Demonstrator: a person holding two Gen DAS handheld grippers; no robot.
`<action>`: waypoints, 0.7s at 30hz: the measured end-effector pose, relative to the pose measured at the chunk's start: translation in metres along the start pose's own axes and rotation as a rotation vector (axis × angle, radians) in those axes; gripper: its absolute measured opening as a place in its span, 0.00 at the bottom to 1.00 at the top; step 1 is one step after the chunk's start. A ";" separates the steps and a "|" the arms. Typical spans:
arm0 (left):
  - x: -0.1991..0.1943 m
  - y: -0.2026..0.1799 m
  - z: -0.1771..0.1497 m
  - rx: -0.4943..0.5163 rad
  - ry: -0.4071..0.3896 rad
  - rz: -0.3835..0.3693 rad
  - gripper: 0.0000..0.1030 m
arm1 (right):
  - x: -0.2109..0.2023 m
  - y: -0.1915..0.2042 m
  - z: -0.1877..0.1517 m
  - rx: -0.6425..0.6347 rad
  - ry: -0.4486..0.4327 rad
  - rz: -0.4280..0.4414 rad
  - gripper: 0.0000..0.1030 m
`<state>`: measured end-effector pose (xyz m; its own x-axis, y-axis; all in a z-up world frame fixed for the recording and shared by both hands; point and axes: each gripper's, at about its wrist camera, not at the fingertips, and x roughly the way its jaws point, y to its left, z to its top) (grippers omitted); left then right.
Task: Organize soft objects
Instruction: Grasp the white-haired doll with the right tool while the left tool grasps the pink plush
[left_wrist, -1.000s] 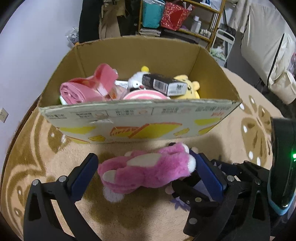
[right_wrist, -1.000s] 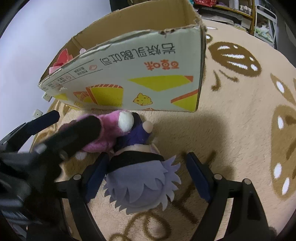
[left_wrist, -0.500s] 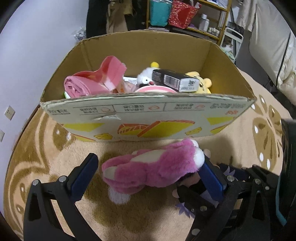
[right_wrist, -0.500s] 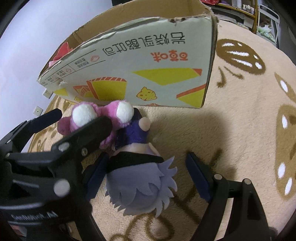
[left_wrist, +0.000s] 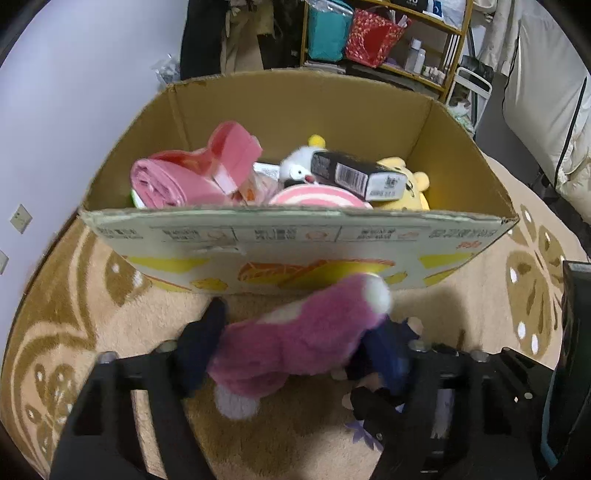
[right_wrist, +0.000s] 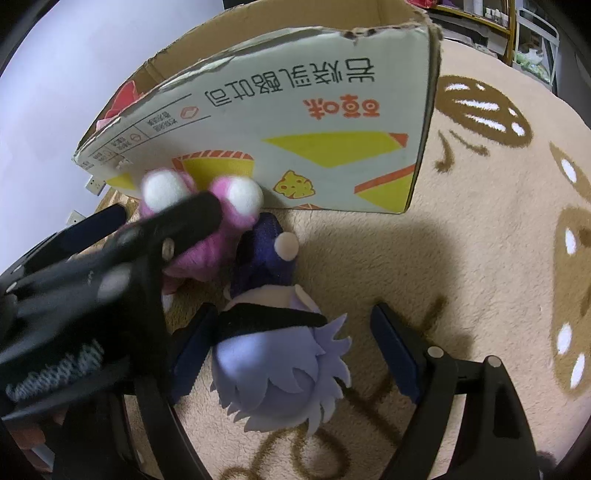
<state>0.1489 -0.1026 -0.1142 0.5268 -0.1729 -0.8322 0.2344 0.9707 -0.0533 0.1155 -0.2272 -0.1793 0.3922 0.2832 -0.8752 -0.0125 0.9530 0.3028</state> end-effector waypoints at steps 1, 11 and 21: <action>-0.002 0.000 0.000 -0.006 -0.013 0.001 0.64 | 0.000 0.001 0.001 0.008 0.000 -0.004 0.86; -0.011 -0.007 0.002 0.043 -0.036 -0.007 0.37 | 0.004 0.008 -0.001 0.033 0.012 0.030 0.73; -0.028 0.013 -0.002 -0.039 -0.057 0.032 0.32 | 0.022 0.031 -0.005 -0.037 0.031 0.003 0.55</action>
<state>0.1360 -0.0849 -0.0928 0.5791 -0.1499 -0.8014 0.1856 0.9814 -0.0494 0.1190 -0.1912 -0.1909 0.3635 0.2884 -0.8859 -0.0474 0.9554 0.2915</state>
